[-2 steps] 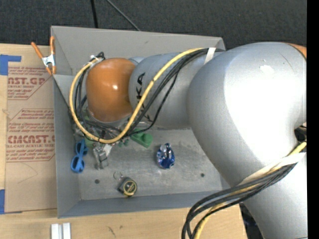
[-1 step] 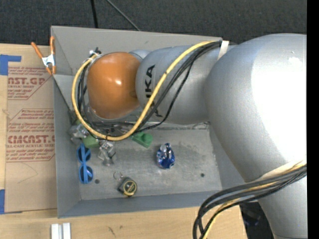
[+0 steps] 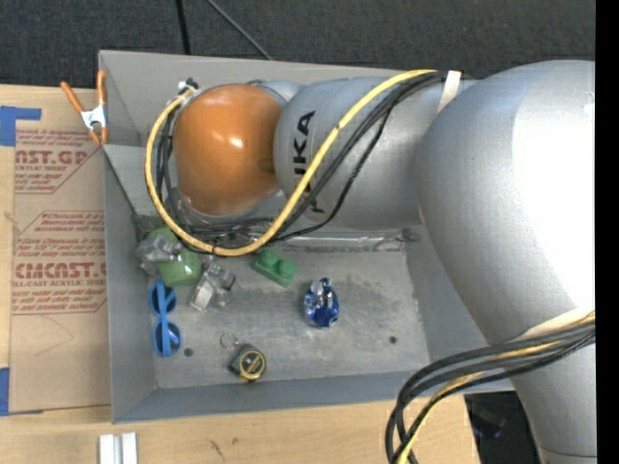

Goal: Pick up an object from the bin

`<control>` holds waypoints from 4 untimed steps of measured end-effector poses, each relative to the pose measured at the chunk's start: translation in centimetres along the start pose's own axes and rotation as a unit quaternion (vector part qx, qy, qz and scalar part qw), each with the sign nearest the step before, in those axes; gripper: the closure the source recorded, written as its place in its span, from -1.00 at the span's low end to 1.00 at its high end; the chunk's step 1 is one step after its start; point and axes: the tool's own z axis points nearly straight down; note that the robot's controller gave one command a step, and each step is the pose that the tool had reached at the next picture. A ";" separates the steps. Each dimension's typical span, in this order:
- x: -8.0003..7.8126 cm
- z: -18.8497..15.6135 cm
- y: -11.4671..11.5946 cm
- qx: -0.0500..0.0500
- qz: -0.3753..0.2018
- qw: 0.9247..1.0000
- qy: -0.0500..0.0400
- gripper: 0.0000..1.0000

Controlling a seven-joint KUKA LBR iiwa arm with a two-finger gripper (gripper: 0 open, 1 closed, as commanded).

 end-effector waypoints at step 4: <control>-0.3 -2.1 0.5 0.001 -0.353 0.936 -0.002 1.00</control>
Offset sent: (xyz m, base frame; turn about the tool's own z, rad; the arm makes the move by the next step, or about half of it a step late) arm 0.0052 -0.0015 -0.0451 -0.3635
